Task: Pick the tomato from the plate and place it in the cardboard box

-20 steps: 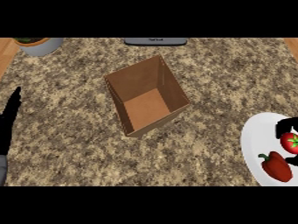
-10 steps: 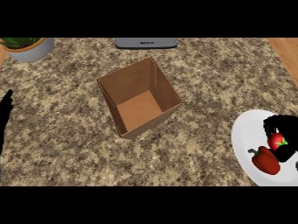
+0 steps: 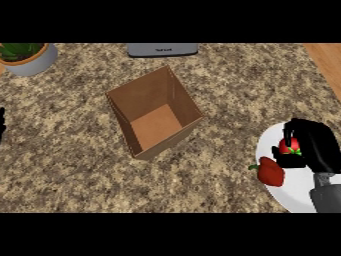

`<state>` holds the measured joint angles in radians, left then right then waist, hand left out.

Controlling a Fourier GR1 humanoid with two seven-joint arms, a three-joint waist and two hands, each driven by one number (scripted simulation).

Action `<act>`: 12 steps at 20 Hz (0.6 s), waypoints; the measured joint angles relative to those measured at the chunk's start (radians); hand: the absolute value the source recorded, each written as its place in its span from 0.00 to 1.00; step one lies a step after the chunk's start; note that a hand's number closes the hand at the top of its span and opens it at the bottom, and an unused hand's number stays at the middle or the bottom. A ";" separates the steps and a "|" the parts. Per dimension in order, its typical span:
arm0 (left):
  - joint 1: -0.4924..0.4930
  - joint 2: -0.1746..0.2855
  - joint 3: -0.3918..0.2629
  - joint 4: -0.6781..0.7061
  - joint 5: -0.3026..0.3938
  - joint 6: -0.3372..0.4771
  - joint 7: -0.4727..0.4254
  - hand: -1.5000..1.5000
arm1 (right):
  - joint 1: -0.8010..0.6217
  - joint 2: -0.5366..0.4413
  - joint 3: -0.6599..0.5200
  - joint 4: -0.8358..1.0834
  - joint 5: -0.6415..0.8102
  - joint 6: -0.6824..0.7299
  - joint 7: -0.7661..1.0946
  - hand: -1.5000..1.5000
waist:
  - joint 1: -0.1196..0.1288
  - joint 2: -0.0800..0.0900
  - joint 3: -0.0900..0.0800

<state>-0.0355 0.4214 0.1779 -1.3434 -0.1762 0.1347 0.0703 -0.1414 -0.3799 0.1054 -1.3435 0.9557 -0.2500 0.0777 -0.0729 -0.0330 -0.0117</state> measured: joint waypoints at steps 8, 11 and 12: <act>-0.013 -0.026 -0.024 -0.004 -0.014 0.002 -0.015 0.50 | 0.036 0.103 0.186 -0.517 0.156 0.168 0.290 1.00 | 0.033 0.016 0.006; -0.038 -0.034 -0.037 -0.009 -0.023 0.000 0.003 0.50 | 0.000 0.171 0.254 -0.636 0.185 0.276 0.400 1.00 | 0.050 0.022 0.008; -0.043 -0.034 -0.037 -0.012 -0.022 -0.003 0.006 0.50 | -0.026 0.204 0.275 -0.657 0.193 0.306 0.438 1.00 | 0.056 0.024 0.009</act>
<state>-0.0781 0.3873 0.1407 -1.3549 -0.1986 0.1316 0.0766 -0.1676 -0.1760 0.3808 -2.0003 1.1483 0.0564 0.5156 -0.0171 -0.0091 -0.0030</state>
